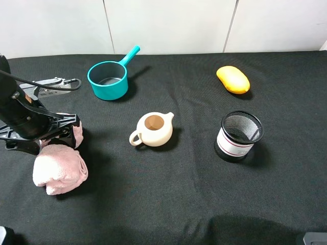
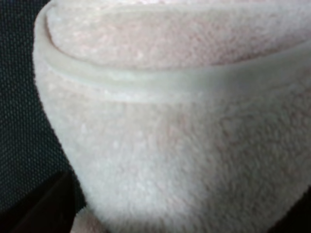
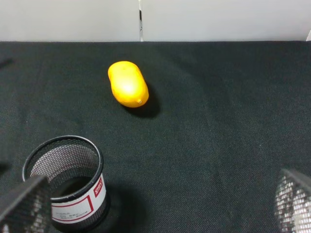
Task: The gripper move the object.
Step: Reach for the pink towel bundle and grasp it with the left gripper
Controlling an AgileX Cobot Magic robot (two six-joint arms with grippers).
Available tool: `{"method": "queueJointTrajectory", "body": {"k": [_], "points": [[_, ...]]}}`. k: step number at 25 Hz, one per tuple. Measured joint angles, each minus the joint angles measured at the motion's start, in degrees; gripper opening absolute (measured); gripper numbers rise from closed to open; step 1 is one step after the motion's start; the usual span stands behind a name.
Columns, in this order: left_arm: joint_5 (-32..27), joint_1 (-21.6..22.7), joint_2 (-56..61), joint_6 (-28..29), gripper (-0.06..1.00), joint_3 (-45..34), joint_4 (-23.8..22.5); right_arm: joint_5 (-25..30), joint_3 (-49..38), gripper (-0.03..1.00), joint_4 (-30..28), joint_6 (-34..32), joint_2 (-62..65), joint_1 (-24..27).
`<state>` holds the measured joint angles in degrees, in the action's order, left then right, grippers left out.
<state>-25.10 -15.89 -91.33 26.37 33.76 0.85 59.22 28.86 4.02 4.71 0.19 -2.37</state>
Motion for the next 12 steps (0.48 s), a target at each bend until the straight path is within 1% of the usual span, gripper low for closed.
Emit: {"method": "queueJointTrajectory", "body": {"k": [12], "points": [[0.0,0.0,0.0,0.0,0.76,0.0,0.0,0.0,0.0,0.69,0.0,0.0,0.0,0.0]]}}
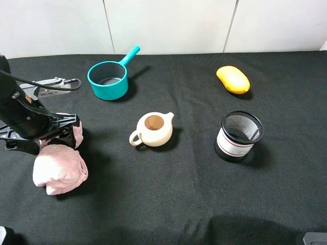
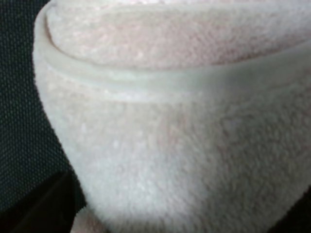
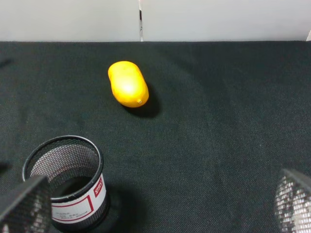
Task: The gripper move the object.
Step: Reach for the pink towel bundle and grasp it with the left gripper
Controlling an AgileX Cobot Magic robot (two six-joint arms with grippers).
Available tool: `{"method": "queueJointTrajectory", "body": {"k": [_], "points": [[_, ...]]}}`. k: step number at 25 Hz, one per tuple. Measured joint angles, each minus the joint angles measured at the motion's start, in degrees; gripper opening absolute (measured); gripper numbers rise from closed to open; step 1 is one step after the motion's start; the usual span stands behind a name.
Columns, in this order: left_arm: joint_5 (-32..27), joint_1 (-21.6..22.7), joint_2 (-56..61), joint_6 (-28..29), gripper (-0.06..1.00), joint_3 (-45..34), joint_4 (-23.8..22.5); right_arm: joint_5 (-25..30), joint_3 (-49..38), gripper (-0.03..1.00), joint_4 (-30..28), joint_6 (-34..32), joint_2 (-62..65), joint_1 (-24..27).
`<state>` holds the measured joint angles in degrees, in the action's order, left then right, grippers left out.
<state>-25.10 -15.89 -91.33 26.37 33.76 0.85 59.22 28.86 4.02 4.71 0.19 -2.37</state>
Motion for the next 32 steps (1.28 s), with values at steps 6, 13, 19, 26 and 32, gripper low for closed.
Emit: {"method": "queueJointTrajectory", "body": {"k": [6,13,19,26,32], "points": [[-0.69,0.0,0.0,0.0,0.76,0.0,0.0,0.0,0.0,0.69,0.0,0.0,0.0,0.0],[-0.75,0.0,0.0,0.0,0.76,0.0,0.0,0.0,0.0,0.69,0.0,0.0,0.0,0.0],[-0.16,0.0,0.0,0.0,0.76,0.0,-0.85,0.0,0.0,0.69,0.0,0.0,0.0,0.0],[0.11,0.0,0.0,0.05,0.76,0.0,-1.27,0.0,0.0,0.69,0.0,0.0,0.0,0.0],[0.57,0.0,-2.81,0.05,0.76,0.06,-0.85,0.0,0.0,0.69,0.0,0.0,0.0,0.0]]}}
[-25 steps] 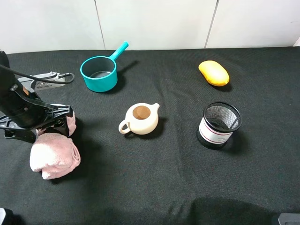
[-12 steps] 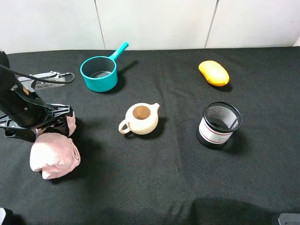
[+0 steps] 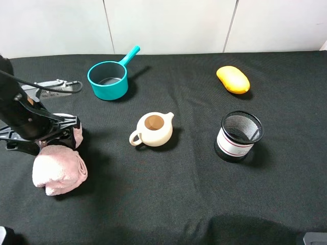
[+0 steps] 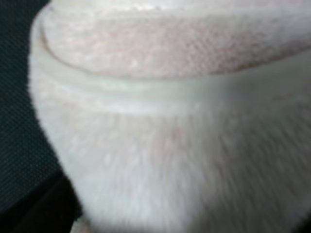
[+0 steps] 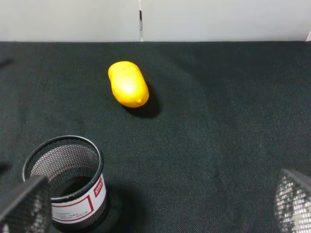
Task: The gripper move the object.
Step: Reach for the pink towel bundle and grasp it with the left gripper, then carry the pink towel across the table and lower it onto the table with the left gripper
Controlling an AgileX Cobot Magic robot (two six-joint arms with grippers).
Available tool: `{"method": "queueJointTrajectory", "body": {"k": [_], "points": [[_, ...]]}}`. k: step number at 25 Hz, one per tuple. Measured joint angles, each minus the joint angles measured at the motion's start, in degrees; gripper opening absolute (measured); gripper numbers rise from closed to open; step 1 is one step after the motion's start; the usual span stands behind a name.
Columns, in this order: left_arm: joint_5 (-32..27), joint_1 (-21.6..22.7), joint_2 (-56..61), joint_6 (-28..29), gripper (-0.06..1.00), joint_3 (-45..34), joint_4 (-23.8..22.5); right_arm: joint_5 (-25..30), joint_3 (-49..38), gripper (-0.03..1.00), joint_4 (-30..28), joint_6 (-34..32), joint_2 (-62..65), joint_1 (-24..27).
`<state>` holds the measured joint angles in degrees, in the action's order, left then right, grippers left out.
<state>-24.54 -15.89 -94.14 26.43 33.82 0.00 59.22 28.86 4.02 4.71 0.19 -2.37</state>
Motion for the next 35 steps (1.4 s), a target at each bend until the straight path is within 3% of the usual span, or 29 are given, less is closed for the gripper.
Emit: {"method": "queueJointTrajectory", "body": {"k": [13,20,29,35], "points": [[2.01,0.0,-2.56,-2.78,0.74,0.05,2.11,0.0,0.0,0.69,0.0,0.0,0.0,0.0],[2.24,0.0,-2.56,-2.78,0.52,0.05,2.75,0.0,0.0,0.69,0.0,0.0,0.0,0.0],[1.94,0.0,-2.56,-2.78,0.5,0.26,2.75,0.0,0.0,0.69,0.0,0.0,0.0,0.0],[-3.85,0.0,-2.56,-4.89,0.5,4.32,2.41,0.0,0.0,0.69,0.0,0.0,0.0,0.0]]}}
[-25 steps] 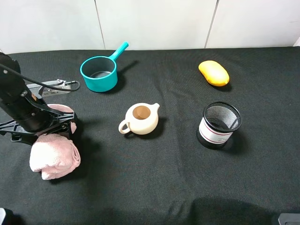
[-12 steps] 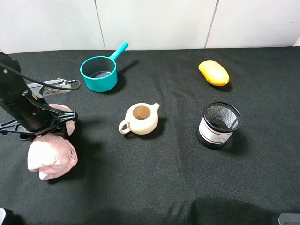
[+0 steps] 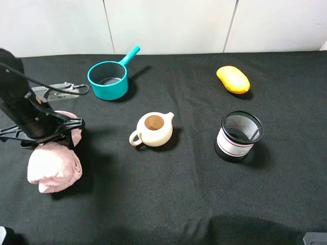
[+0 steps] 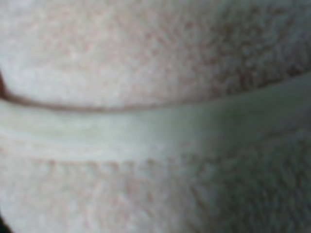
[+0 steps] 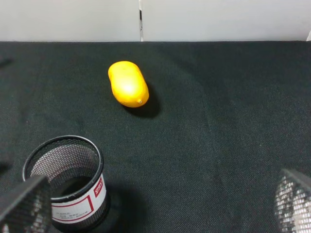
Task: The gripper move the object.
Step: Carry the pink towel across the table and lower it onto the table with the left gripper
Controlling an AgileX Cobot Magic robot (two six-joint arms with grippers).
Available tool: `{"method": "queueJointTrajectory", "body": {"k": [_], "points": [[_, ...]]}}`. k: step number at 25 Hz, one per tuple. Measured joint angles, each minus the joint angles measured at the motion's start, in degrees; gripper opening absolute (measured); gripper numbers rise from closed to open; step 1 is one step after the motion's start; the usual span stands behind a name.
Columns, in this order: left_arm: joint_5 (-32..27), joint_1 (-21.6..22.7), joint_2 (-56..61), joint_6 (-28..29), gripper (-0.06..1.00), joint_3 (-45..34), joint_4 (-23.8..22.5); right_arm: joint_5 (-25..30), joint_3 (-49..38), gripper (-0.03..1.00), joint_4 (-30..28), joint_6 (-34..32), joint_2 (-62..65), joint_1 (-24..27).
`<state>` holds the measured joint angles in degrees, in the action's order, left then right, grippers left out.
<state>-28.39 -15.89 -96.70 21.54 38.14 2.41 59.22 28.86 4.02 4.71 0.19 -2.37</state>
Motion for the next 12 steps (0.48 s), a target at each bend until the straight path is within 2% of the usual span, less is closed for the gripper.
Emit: {"method": "queueJointTrajectory", "body": {"k": [12], "points": [[-15.42,0.0,-0.06,-7.22,0.5,16.47,-0.05,0.0,0.0,0.69,0.0,0.0,0.0,0.0]]}}
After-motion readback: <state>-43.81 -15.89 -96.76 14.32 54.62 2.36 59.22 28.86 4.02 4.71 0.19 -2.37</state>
